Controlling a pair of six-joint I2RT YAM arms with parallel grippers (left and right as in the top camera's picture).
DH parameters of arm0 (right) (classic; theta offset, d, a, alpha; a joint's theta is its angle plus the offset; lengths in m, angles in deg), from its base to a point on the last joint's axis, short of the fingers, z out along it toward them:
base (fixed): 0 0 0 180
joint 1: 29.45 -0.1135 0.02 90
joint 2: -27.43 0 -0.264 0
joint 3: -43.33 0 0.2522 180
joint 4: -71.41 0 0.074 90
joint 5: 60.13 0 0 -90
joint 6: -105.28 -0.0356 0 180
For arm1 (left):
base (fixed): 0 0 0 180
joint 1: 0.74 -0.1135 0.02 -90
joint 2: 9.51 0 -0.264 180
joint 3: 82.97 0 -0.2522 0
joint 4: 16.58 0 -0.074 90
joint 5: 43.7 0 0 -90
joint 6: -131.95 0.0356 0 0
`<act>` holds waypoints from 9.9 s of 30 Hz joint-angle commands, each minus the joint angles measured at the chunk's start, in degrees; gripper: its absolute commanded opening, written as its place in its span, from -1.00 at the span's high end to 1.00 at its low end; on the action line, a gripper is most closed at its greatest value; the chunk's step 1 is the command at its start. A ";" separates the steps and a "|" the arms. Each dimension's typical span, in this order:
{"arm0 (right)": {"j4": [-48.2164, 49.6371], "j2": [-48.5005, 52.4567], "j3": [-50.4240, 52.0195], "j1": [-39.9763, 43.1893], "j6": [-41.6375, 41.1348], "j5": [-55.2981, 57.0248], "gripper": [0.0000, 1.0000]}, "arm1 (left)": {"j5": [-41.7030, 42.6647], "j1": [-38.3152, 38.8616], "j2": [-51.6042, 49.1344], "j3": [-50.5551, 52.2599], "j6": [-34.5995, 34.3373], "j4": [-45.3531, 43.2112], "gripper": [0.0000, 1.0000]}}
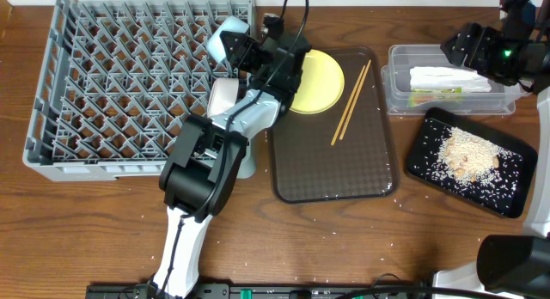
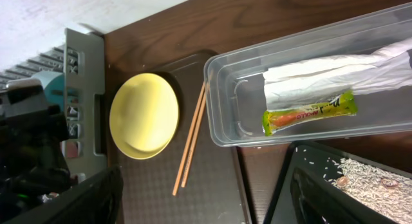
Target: Sort waste into correct bins and load items into the dishwasher
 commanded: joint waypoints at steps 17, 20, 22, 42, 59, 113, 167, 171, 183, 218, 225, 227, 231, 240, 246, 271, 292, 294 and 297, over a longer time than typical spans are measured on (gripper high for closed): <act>-0.46 0.07 0.15 -0.61 0.81 -1.42 -0.62 | 58.69 1.68 24.24 -0.90 -53.37 45.48 -0.23; -0.55 0.07 0.15 -0.72 0.81 -1.79 -0.62 | 63.95 2.38 22.80 -0.87 -61.83 49.83 -0.22; -0.55 0.07 0.15 -1.05 0.83 -1.77 -0.63 | 64.32 3.17 21.00 -0.83 -67.25 52.65 -0.19; -0.70 0.07 0.15 -1.73 2.23 -1.73 -0.68 | 49.55 4.02 5.66 0.42 -89.50 42.21 -0.02; -0.13 0.07 0.15 -1.73 2.97 -1.55 -0.68 | 45.20 5.95 2.58 0.46 -81.24 39.47 0.07; -1.25 0.07 0.15 -1.73 3.87 -1.53 -0.69 | 32.61 9.03 0.76 1.81 -86.55 41.86 0.13; -1.25 0.07 0.15 -1.70 4.26 -1.55 -0.98 | 62.53 5.46 12.61 2.40 -76.63 50.34 0.31; -1.25 0.07 0.15 -1.70 4.26 -1.53 -0.98 | 60.37 5.46 9.05 2.40 -76.65 47.45 0.31; -1.25 0.07 0.15 -1.73 4.28 -1.53 -0.99 | 56.54 5.46 2.25 2.40 -77.48 41.75 0.32; -1.25 0.07 0.15 -1.70 4.26 -1.53 -0.98 | 38.73 6.91 17.73 2.40 -64.72 44.11 0.86; -1.25 0.07 0.15 -1.73 4.26 -1.53 -0.98 | 54.80 6.69 19.69 2.40 -68.06 48.87 0.47; -1.25 0.07 0.15 -1.73 4.26 -1.53 -0.99 | 59.49 6.84 19.06 2.40 -74.31 51.91 0.44; -1.25 0.07 0.15 -1.70 4.26 -1.53 -0.98 | 61.44 7.13 16.83 2.43 -85.22 56.22 0.43; -1.25 0.07 0.15 -1.73 4.26 -1.53 -0.99 | 64.81 5.92 10.23 2.43 -91.45 53.59 0.38; -1.25 0.07 0.15 -1.70 4.28 -1.53 -0.99 | 67.76 4.13 8.68 2.43 -91.45 53.53 0.38; -1.25 0.07 0.15 -1.73 4.26 -1.53 -0.98 | 80.00 2.60 4.83 8.15 -89.96 53.11 0.35; -1.25 0.07 0.15 -1.70 4.26 -1.53 -0.99 | 79.49 2.21 9.97 10.27 -85.46 36.87 0.86; -1.25 0.07 0.15 -1.73 4.26 -1.53 -0.98 | 79.47 2.16 10.93 10.27 -84.67 36.00 0.85; -1.25 0.07 0.15 -1.73 4.26 -1.53 -0.99 | 79.47 2.01 12.26 10.27 -84.26 35.65 0.85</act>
